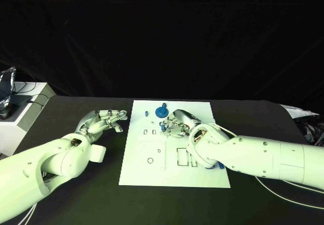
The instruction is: Assemble the parts on the task board
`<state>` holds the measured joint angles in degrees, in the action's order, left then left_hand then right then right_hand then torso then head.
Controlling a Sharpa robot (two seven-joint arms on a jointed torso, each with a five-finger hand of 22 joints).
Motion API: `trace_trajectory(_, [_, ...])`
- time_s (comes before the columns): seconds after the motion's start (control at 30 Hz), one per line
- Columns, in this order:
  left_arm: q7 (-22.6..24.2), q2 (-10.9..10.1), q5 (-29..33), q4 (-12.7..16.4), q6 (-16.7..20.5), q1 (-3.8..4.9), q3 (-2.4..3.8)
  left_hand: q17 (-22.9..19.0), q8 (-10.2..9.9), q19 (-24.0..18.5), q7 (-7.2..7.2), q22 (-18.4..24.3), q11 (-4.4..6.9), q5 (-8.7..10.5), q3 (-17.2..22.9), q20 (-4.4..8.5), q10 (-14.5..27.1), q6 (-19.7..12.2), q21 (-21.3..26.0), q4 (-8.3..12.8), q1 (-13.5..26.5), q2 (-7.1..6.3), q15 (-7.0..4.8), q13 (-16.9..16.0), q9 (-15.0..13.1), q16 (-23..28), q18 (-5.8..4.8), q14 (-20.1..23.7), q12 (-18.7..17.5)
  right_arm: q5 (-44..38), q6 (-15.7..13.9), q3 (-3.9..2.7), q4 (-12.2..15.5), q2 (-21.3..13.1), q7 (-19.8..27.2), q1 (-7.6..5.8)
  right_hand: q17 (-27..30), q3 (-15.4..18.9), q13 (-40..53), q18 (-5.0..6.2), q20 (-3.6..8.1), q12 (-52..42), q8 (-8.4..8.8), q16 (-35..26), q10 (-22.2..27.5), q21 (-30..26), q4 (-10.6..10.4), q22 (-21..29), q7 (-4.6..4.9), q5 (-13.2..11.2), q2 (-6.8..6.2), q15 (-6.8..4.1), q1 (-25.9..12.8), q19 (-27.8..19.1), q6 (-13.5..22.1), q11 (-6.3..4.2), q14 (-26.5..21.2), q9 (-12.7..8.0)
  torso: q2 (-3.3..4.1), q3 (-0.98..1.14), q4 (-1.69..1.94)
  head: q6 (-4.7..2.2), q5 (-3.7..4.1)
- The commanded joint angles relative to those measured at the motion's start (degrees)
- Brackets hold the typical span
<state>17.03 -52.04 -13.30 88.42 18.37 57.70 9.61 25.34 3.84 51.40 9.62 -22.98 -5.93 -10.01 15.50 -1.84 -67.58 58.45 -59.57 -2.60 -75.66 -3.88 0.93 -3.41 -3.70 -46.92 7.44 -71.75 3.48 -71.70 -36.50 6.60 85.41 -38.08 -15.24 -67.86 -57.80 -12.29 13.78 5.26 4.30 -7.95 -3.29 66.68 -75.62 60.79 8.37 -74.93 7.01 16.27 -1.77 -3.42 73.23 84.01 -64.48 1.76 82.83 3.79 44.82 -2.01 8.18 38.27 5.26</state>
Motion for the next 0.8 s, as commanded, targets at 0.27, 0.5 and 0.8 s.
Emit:
trace_trajectory(0.27, [0.2,0.1,0.2,0.0,-1.0,0.00,0.05,-0.1,-0.2,-0.3,0.06,0.1,0.03,0.29,-0.2,-0.16,0.6,-0.4,-0.3,0.2,0.1,0.39,0.02,0.0,0.0,-0.3,0.51,0.2,-0.1,0.1,1.3,0.00,-0.1,-0.1,1.0,0.03,1.7,-0.5,-5.1,0.37,-0.31,3.5,-0.37,-0.6,-2.2,-1.7,-0.1,-7.8,-0.02,0.0,-0.45,0.41,-0.1,2.8,-0.7,-0.37,-0.3,0.1,-0.05,-0.01,0.02,0.17,0.07])
trace_trajectory(0.5, [0.2,0.2,0.2,0.0,-1.0,-0.04,0.05,-0.1,-0.2,-0.3,0.06,0.1,0.03,0.29,-0.2,-0.16,0.6,-0.4,-0.3,0.2,0.1,0.39,0.02,0.0,0.0,-0.3,0.51,0.2,-0.1,0.1,1.6,0.00,-0.1,-0.1,0.8,0.04,2.4,-0.6,-7.1,0.53,-0.49,3.9,-0.37,-0.5,-2.1,-2.4,-0.2,-7.7,0.00,0.0,-0.49,0.56,-0.2,3.0,-0.7,-0.16,-0.3,0.1,-0.04,-0.03,0.01,0.15,0.09])
trace_trajectory(0.8, [0.2,0.2,0.2,0.0,-1.1,-0.08,0.05,-0.1,-0.2,-0.3,0.06,0.1,0.03,0.29,-0.2,-0.16,0.6,-0.4,-0.3,0.2,0.1,0.39,0.02,0.0,0.0,-0.3,0.51,0.2,-0.1,-0.3,1.4,0.00,-0.1,-0.1,0.4,0.04,1.9,0.3,-5.2,0.37,-0.12,1.3,-0.46,0.1,-4.6,-1.7,-0.1,-7.9,-0.30,-0.1,-0.96,-0.09,0.1,3.2,-1.0,-1.13,-0.2,0.1,-0.03,-0.04,0.06,0.23,0.15])
